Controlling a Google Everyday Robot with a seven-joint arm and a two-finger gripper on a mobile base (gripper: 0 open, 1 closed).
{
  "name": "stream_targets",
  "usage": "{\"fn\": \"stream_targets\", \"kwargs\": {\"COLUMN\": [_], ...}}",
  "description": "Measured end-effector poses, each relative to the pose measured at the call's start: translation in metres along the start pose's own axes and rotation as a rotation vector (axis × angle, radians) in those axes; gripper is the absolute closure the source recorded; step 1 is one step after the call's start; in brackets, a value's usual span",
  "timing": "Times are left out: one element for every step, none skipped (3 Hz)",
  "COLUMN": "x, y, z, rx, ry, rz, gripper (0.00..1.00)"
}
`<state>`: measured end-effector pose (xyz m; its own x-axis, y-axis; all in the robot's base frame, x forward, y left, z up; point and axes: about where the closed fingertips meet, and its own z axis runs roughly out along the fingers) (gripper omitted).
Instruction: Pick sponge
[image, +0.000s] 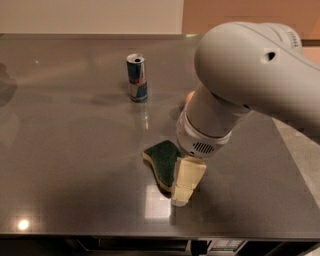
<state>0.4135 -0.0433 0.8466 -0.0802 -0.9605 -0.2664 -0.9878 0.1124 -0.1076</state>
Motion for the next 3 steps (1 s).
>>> {"fn": "stream_targets", "kwargs": {"x": [-0.0033, -0.0039, -0.0034], "y": [0.0049, 0.0055, 0.0028], "z": [0.0161, 0.0228, 0.0216], "rx": [0.008, -0.003, -0.029], "ry": [-0.011, -0.029, -0.046], "rz": [0.0, 0.006, 0.015], "gripper": [0.0, 0.18, 0.41]}}
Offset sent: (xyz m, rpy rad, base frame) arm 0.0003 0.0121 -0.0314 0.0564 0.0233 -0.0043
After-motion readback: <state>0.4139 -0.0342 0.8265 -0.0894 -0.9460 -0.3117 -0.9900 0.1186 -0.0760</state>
